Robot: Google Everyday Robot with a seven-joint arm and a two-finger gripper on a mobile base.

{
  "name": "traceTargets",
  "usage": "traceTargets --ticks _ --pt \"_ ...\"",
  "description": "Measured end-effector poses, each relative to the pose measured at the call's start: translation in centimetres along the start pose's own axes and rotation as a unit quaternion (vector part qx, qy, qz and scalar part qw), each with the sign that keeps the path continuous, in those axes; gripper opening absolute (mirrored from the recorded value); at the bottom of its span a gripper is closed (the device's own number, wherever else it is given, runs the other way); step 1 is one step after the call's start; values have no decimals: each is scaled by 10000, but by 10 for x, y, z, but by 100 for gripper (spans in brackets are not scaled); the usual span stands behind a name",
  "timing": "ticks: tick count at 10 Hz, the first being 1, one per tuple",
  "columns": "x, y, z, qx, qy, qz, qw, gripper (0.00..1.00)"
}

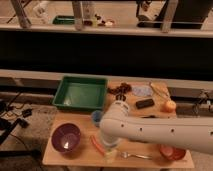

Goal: Place pepper in tray

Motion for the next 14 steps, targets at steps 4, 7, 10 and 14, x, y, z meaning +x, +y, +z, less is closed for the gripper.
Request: traceTargets --ticks 4,7,10,14 --pt "0 0 0 -1 -2 1 10000 80" --pt "-8 2 16 -164 -23 -53 9998 80" --pt "-20 -1 52 -301 -78 -92 9995 80" --pt "-22 -11 71 -218 -58 -45 9997 80"
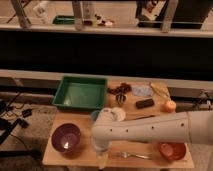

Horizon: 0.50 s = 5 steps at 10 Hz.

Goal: Place pepper in tray

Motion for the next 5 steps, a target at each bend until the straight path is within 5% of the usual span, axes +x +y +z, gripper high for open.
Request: traceTargets --ticks 5 --pt "10 -11 6 111 144 100 9998 80"
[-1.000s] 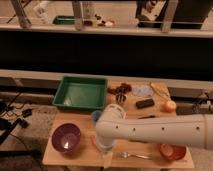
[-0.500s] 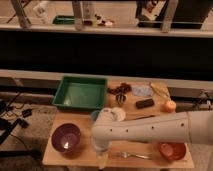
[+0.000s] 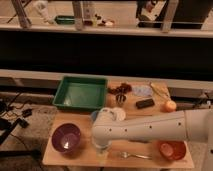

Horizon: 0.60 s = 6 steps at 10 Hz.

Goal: Place pepper in tray

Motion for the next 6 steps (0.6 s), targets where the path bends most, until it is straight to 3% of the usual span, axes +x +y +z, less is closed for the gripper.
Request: traceTargets --ticks 6 --pt "13 1 13 -8 67 114 9999 80"
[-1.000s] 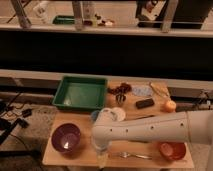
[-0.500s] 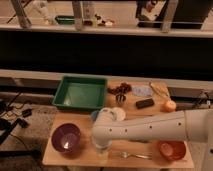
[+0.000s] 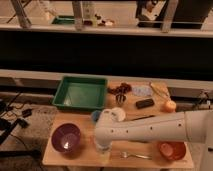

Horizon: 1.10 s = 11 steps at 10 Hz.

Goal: Place pepper in tray

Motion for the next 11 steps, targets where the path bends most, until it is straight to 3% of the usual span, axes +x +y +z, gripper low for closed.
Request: traceTargets --ticks 11 --pt "-3 -8 8 3 6 -28 10000 78"
